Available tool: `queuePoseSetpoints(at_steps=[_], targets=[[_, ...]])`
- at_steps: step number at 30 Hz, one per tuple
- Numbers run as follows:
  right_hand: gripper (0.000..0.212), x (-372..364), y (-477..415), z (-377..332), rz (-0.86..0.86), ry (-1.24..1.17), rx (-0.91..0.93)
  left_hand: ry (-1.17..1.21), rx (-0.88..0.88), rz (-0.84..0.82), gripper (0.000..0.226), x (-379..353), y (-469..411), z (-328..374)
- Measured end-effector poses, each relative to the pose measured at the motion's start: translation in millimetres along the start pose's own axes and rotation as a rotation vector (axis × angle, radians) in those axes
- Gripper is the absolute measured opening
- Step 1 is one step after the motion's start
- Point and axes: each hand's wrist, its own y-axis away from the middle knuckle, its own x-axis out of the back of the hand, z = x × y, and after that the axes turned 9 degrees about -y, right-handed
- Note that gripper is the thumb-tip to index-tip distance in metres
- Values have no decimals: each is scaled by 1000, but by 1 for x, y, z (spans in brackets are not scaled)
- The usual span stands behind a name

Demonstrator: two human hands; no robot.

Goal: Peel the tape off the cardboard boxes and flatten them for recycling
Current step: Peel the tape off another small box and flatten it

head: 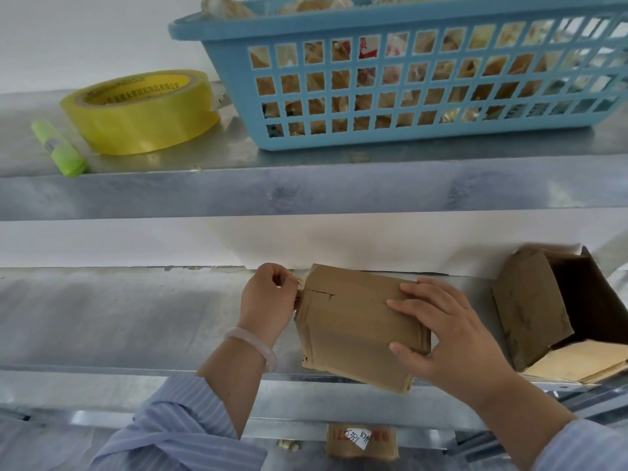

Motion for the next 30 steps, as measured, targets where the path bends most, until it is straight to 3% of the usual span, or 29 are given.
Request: queuePoseSetpoints(at_steps=[3, 7, 11, 18, 21, 26, 30], targets=[[54, 0, -2, -1, 6, -21, 4, -102, -101, 35, 13, -1, 0, 1], [54, 2, -1, -1, -4, -37, 6, -392, -500, 155, 19, 3, -4, -1], [51, 3, 6, 1, -23, -65, 27, -432, -538, 193, 12, 15, -16, 0], [54, 3, 9, 1, -11, -55, 18, -230, -406, 93, 11, 21, -11, 12], [56, 3, 7, 1, -12, -43, 36, -167, -364, -60, 6, 18, -8, 17], [51, 2, 11, 4, -10, -62, 53, 95, -157, -199, 17, 19, -17, 19], [51, 2, 11, 4, -13, -71, 46, 93, 55, -391, 27, 15, -24, 14]])
